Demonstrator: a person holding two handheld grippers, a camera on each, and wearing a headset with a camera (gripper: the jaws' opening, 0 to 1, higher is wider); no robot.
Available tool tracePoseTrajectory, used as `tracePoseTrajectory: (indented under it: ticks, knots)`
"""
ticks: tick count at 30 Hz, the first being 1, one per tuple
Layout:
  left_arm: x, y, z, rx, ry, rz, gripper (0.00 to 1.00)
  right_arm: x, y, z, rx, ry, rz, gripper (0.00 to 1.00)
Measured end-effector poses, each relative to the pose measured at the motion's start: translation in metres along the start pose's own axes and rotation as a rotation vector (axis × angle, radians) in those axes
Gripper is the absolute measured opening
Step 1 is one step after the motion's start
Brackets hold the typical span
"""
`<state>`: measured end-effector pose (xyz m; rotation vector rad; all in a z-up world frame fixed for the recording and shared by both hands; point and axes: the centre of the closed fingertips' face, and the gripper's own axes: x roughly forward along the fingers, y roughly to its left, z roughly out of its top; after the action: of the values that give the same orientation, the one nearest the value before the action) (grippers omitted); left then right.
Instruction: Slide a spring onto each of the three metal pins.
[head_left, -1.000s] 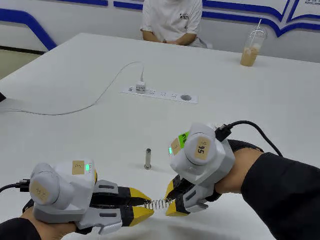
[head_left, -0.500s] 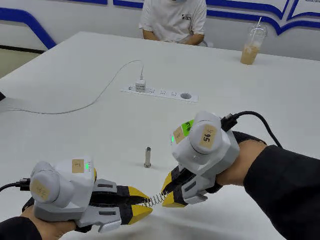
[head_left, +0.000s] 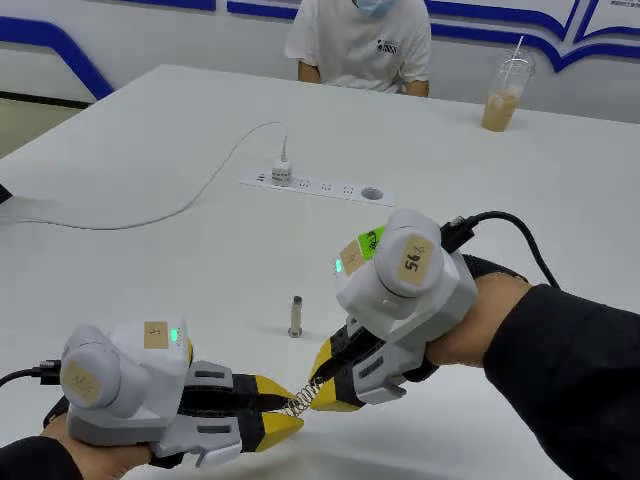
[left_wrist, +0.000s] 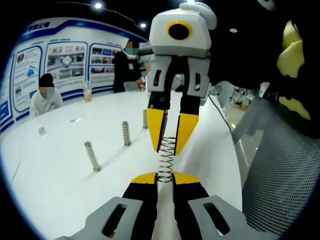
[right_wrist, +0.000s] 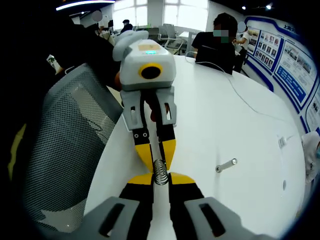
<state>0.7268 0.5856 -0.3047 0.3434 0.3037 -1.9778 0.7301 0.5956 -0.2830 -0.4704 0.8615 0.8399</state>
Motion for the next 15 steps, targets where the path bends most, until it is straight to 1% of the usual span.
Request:
tracePoseTrajectory:
  ticks: [10,15]
  knots:
    - [0.002,0.000,0.000,0.002,0.001,-0.003,0.11,0.001,0.001,0.011,-0.024,-0.008,0.001,0.12]
    - [0.003,0.000,0.001,0.004,-0.002,-0.003,0.11,0.001,0.001,0.012,-0.029,-0.005,0.004,0.12]
